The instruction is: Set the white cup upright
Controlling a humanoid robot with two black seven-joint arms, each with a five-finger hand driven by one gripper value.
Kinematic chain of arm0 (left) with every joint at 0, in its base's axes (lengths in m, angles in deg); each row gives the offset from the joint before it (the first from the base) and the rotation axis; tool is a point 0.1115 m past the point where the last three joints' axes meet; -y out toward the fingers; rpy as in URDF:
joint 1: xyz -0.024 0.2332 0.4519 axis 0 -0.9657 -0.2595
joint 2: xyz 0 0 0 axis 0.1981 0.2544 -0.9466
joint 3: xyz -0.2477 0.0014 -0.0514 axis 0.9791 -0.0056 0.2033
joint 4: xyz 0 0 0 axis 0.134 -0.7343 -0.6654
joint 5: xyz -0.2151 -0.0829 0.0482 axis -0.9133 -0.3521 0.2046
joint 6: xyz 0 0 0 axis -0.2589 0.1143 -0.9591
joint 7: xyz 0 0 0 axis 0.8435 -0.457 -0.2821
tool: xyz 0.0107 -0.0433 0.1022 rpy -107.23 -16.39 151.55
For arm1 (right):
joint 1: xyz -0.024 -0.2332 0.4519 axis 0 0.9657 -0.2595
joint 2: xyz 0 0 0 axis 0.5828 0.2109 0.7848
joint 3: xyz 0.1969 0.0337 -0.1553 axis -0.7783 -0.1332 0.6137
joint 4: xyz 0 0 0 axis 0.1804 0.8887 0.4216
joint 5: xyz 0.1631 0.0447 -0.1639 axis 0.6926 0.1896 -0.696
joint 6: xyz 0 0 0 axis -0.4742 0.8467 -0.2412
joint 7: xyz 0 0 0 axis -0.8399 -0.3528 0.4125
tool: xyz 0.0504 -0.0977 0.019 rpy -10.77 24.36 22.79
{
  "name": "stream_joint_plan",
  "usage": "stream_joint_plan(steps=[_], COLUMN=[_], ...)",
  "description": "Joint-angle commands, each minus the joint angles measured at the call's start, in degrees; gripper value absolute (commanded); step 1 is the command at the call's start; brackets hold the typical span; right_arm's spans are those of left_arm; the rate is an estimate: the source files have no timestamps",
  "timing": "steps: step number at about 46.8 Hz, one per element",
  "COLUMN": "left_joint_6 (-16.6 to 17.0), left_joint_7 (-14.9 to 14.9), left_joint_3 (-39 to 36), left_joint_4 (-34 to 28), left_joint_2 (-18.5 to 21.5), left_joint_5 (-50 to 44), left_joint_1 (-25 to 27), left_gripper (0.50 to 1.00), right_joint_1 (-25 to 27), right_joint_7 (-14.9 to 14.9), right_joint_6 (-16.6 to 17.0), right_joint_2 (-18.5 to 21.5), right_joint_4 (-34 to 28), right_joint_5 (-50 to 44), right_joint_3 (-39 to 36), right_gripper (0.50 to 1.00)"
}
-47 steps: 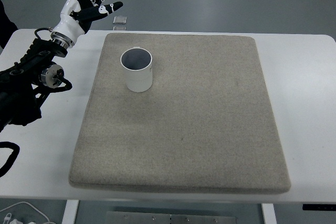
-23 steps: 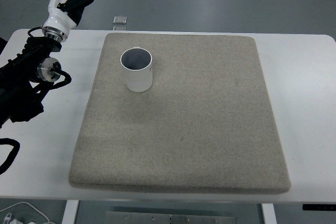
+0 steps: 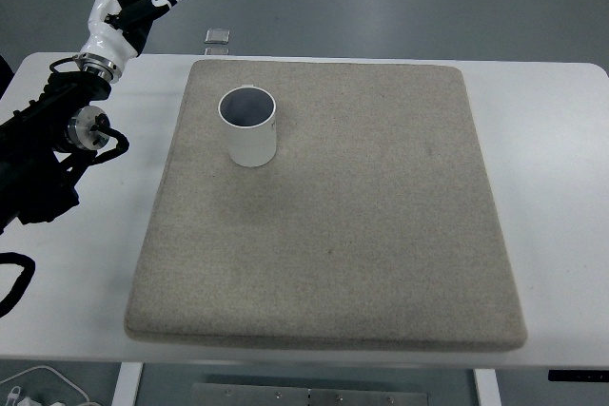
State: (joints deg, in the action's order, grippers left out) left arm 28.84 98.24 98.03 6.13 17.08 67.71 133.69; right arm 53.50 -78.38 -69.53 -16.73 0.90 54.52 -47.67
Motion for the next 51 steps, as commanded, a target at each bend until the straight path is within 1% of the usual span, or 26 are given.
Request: stream_joint_plan(steps=[1,8,14,19,26,32,40,49,51], left_joint_6=[0.1,0.1,0.1,0.2,0.2,-0.1,-1.1,-3.7,-3.8], left_joint_7=[-4.2,-9.6,-15.2,-17.5,-20.3,-20.6,-20.5,-20.5,-20.5], left_joint_3=[0.0,0.0,0.6,1.3,1.4,1.6,1.6,1.9,2.8], left_joint_4=[0.1,0.2,0.1,0.2,0.6,1.8,1.9,2.1,2.2], left_joint_2=[0.0,0.0,0.0,0.0,0.0,-0.6,-0.9,-2.3,-2.8], left_joint_5=[0.0,0.0,0.0,-1.3,-9.2,-15.7,-24.8,-28.8,-29.1], left_joint_1=[-0.1,-0.3,-0.1,0.0,-0.2,-0.4,-0.5,-0.5,-0.5], left_gripper=[0.992,0.992,0.992,0.992,0.992,0.992,0.992,0.992,0.994], right_joint_1=[-0.1,-0.3,-0.4,-0.4,-0.4,-0.4,-0.5,-0.6,-0.6], right_joint_7=[0.0,0.0,0.0,0.0,0.0,0.0,0.0,0.0,0.0], right_joint_6=[0.0,0.0,0.0,0.1,0.1,0.1,0.2,0.2,0.2], right_joint_2=[0.0,0.0,0.0,0.0,0.0,0.0,0.0,0.0,0.0], right_joint_4=[0.0,0.1,0.0,0.0,0.0,0.0,0.1,0.0,0.0], right_joint_5=[0.0,-0.1,-0.1,-0.1,-0.1,-0.1,0.0,0.0,0.0], right_joint_3=[0.0,0.0,0.0,0.0,0.0,-0.1,-0.2,-0.3,-0.3], right_gripper=[0.930,0.930,0.930,0.930,0.930,0.930,0.930,0.930,0.930])
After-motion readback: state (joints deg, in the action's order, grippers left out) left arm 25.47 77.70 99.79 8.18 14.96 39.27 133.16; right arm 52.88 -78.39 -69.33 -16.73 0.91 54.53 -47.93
